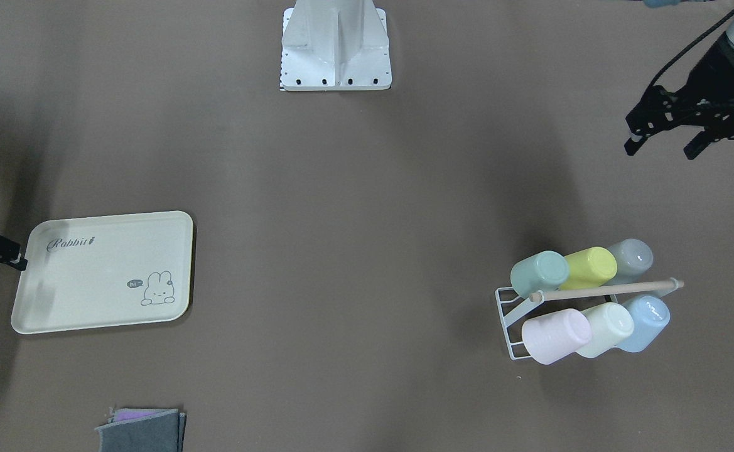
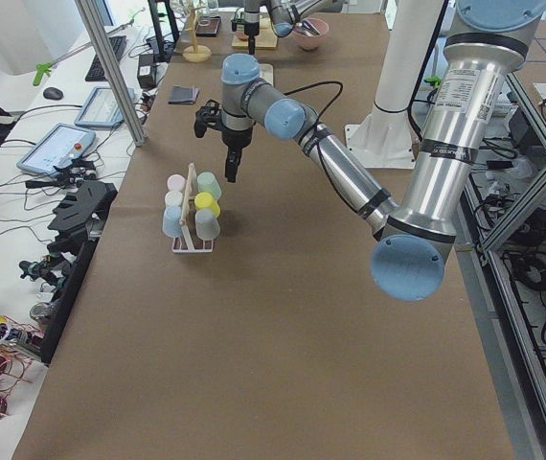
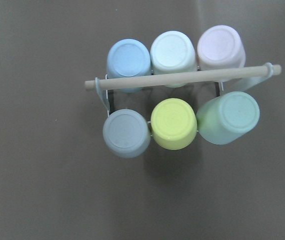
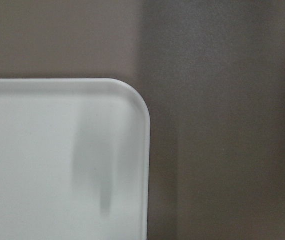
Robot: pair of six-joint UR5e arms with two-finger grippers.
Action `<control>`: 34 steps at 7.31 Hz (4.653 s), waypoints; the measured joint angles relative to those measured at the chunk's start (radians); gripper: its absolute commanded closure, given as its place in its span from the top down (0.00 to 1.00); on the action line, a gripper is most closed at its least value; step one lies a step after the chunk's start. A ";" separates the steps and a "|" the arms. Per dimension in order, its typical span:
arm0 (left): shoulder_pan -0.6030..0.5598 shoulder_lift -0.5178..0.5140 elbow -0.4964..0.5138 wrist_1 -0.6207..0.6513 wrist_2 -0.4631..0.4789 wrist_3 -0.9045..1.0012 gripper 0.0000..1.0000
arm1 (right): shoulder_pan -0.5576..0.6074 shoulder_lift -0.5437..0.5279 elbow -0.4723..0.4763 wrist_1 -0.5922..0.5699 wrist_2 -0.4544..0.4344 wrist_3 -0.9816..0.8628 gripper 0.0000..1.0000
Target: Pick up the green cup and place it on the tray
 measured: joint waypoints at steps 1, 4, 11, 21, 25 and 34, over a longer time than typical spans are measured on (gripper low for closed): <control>0.049 -0.004 -0.006 0.001 0.012 -0.001 0.98 | -0.001 0.008 -0.008 0.002 0.002 0.000 0.82; 0.147 -0.035 -0.011 0.002 0.041 0.006 0.98 | -0.005 0.022 -0.028 0.004 0.006 -0.004 0.62; 0.417 -0.133 0.011 -0.004 0.243 0.168 0.98 | -0.019 0.058 -0.069 0.003 0.006 -0.004 0.41; 0.720 -0.160 0.167 -0.010 1.348 1.368 0.98 | -0.027 0.078 -0.067 0.000 0.010 0.001 0.00; 0.747 -0.114 0.263 -0.022 1.638 1.642 0.98 | -0.040 0.151 -0.038 -0.005 0.084 0.154 0.00; 0.750 -0.156 0.566 -0.080 1.835 1.652 0.98 | -0.423 0.359 0.301 -0.351 -0.264 0.443 0.00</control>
